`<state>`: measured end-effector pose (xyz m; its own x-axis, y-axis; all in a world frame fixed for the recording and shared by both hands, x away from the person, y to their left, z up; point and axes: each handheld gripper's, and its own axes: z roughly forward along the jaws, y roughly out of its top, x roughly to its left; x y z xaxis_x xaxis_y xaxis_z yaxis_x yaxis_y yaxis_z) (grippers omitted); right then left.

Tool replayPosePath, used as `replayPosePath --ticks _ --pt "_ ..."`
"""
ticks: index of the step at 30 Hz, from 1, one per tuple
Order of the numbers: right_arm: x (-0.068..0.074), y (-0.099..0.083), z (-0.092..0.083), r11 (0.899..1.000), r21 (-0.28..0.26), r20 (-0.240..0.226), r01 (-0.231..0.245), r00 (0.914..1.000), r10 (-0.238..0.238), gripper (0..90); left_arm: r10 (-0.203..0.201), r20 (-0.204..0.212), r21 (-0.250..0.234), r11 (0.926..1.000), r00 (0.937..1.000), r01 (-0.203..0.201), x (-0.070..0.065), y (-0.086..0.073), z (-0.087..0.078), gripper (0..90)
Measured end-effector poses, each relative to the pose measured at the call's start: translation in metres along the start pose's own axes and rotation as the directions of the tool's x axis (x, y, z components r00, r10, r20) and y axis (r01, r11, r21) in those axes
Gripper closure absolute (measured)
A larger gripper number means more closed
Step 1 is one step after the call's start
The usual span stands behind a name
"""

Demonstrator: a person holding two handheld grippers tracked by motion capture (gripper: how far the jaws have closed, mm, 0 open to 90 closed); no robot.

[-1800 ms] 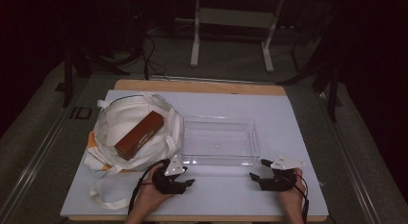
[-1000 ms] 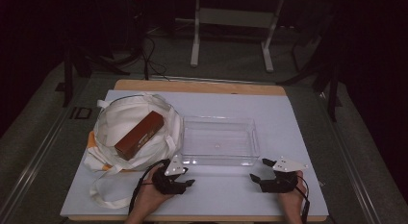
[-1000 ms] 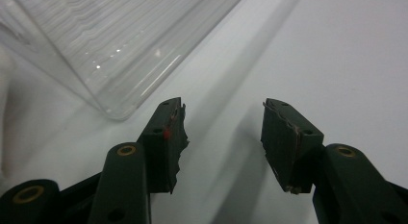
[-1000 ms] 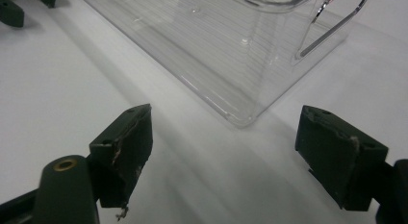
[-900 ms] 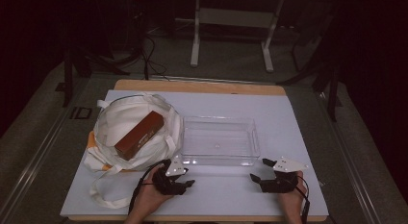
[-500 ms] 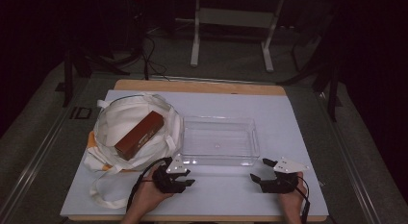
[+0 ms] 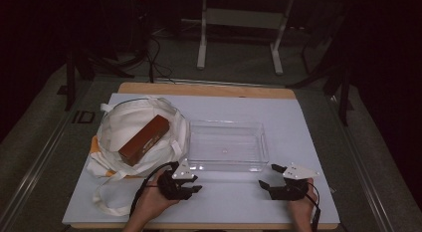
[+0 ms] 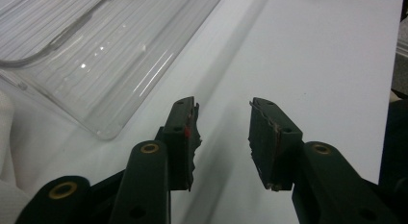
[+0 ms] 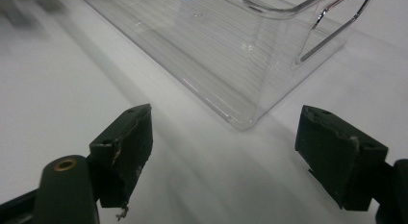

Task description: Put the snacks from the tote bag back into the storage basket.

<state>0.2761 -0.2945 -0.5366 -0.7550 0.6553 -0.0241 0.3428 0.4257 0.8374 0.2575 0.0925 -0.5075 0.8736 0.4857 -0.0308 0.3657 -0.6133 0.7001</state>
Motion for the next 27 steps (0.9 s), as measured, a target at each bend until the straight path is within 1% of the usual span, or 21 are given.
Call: replayPosePath --ticks 6,13,15,23,27 --pt "0.0 0.0 0.0 1.0 -0.002 -0.001 0.005 1.0 -0.005 20.6 0.001 -0.006 -0.013 0.9999 1.0 -0.001 0.002 0.002 -0.006 58.7" --pt "0.0 0.0 0.0 1.0 -0.003 -0.002 0.006 1.0 -0.006 20.6 0.011 -0.028 -0.02 0.9997 0.9996 -0.011 0.005 0.007 -0.014 56.5" --pt "0.0 0.0 0.0 1.0 -0.002 -0.004 0.006 1.0 -0.006 20.6 0.009 -0.024 -0.024 0.9997 0.9997 -0.009 0.006 0.008 -0.016 56.0" --pt "0.0 0.0 0.0 1.0 -0.002 -0.006 0.01 0.9999 -0.01 20.7 0.01 -0.033 -0.055 0.9984 0.9994 -0.012 0.012 0.014 -0.026 54.8" --pt "0.0 0.0 0.0 1.0 -0.004 -0.005 0.011 0.9999 -0.011 20.7 0.013 -0.042 -0.058 0.9982 0.999 -0.015 0.016 0.016 -0.031 53.4"
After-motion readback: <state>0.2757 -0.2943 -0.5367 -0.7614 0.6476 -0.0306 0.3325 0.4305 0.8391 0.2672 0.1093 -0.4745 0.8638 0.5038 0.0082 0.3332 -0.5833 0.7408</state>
